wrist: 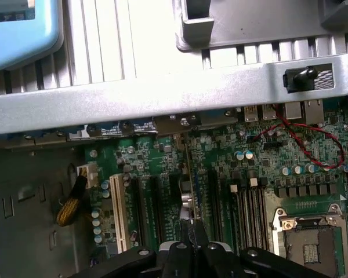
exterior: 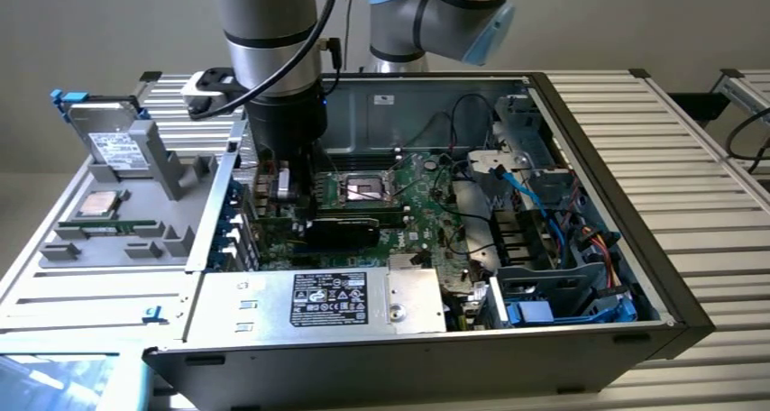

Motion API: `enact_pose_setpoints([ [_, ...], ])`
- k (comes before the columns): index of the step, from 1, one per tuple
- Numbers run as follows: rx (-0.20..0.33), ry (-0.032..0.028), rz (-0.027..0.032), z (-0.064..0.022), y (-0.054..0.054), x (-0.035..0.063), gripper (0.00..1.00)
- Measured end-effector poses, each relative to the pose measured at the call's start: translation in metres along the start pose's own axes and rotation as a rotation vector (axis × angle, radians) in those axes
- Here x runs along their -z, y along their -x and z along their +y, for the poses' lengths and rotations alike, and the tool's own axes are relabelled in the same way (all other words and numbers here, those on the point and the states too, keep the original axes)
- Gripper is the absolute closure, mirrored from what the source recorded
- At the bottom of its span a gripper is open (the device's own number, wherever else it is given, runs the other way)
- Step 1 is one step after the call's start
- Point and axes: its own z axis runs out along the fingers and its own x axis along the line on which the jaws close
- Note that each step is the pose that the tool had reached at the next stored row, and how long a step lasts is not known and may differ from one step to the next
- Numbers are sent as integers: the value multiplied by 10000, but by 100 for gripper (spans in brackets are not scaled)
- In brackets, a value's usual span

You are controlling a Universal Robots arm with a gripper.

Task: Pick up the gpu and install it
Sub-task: 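Press down on the gpu until it lock into place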

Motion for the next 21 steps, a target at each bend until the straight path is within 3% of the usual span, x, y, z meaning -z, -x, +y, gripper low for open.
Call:
enact_pose_setpoints([
  [9, -2, 21, -161, 6, 4, -83, 88],
  [15, 1, 37, -192, 11, 25, -97, 88],
  [21, 1, 161, -188, 33, 19, -96, 88],
])
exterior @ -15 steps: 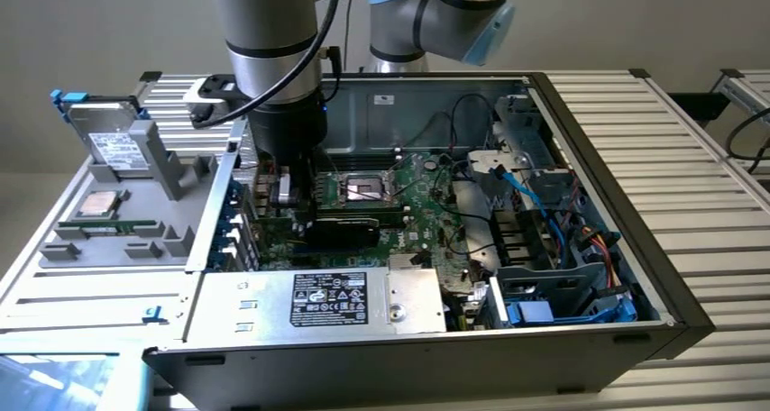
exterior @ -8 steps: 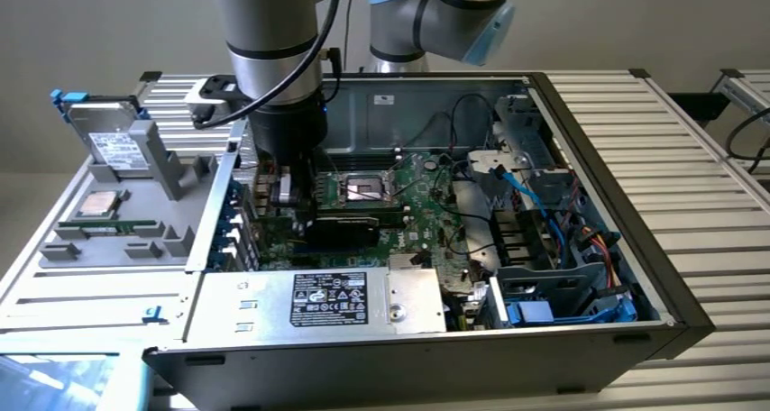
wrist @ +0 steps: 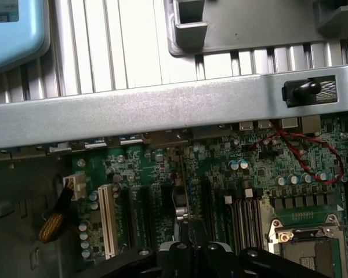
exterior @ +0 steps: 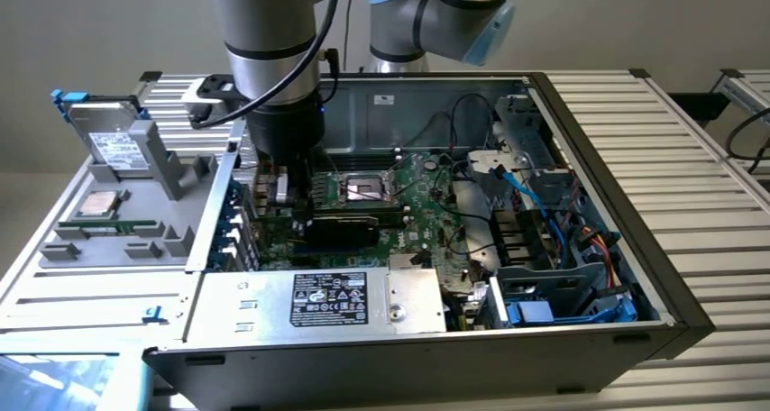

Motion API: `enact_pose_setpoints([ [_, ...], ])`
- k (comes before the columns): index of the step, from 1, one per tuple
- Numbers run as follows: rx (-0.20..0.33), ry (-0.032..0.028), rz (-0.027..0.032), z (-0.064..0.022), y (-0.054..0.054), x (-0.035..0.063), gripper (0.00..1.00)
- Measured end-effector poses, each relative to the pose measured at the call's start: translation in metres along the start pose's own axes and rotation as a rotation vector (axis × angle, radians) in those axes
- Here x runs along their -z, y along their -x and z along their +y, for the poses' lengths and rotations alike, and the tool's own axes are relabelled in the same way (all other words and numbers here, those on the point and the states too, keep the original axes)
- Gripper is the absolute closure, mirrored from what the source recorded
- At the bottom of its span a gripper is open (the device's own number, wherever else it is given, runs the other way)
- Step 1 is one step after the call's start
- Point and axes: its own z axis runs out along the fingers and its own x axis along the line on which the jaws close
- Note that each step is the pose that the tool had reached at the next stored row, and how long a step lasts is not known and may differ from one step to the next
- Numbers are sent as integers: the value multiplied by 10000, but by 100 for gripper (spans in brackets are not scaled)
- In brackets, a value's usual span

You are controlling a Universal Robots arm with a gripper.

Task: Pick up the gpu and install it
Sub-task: 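Press down on the gpu until it lock into place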

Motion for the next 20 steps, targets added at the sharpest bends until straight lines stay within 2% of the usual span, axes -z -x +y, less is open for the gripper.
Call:
enact_pose_setpoints([
  [6, -8, 97, 13, 1, -8, -10, 88],
  [9, -8, 120, 14, 0, -7, -14, 88],
  [20, -9, 140, 17, 0, -9, -27, 88],
])
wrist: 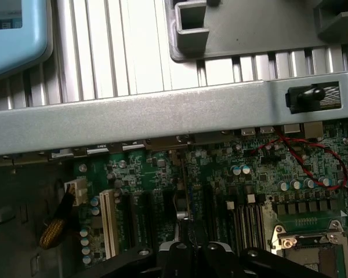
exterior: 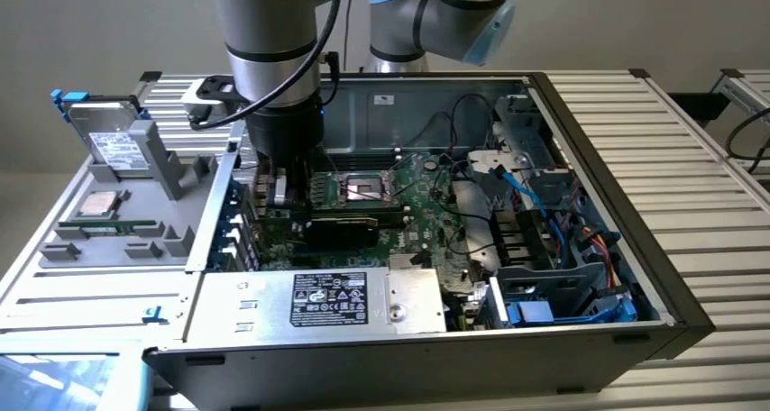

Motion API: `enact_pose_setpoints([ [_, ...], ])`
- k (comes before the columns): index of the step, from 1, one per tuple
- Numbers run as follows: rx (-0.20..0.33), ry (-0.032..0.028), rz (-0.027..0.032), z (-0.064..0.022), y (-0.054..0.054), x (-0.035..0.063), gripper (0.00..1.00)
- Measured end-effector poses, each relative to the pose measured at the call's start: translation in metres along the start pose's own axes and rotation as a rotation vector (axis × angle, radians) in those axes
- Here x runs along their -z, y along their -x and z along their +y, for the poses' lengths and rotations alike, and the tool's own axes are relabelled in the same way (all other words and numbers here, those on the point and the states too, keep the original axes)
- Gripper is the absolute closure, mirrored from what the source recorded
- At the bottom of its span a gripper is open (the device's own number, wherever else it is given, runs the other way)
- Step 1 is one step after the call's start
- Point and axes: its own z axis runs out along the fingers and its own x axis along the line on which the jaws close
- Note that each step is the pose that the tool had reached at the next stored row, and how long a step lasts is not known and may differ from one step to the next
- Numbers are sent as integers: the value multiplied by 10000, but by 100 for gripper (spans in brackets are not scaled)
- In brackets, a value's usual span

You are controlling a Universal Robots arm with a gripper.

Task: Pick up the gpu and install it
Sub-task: 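Press down on the gpu until it lock into place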

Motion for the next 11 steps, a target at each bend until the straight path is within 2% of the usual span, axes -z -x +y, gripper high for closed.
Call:
enact_pose_setpoints([
  [7, -4, 1, -1, -21, 0, -1, 88],
  [11, -13, 11, -4, 7, -2, -11, 88],
])
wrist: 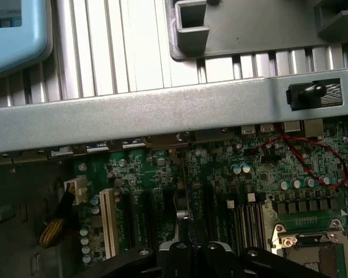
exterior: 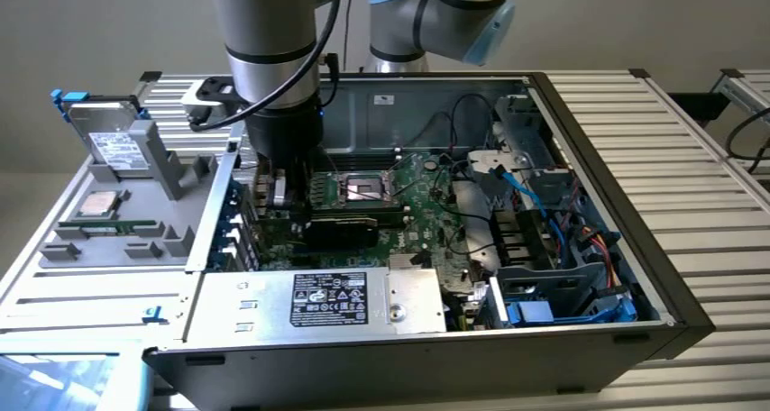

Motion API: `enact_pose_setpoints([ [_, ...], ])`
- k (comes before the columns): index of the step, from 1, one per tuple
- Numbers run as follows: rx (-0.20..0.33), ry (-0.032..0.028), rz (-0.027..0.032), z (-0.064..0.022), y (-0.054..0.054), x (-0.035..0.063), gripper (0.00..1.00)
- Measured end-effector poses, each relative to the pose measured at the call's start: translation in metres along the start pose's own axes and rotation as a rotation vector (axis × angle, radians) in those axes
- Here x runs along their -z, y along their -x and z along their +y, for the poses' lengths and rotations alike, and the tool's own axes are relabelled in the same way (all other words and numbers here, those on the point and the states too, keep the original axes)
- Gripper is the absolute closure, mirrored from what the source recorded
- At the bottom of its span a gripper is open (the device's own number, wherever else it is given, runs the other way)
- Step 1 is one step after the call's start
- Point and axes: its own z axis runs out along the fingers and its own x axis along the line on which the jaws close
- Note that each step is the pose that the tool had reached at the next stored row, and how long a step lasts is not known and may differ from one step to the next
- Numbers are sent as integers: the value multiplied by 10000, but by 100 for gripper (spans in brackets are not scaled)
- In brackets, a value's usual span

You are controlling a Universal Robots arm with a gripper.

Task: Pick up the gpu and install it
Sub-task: 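Press down on the gpu until it lock into place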

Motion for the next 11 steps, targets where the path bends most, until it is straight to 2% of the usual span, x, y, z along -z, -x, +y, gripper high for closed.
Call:
enact_pose_setpoints([
  [9, -35, 14, 2, -16, -1, -16, 88],
  [10, -36, 0, -16, -32, 2, 1, 88],
  [11, -31, 23, -7, -55, 4, 35, 88],
])
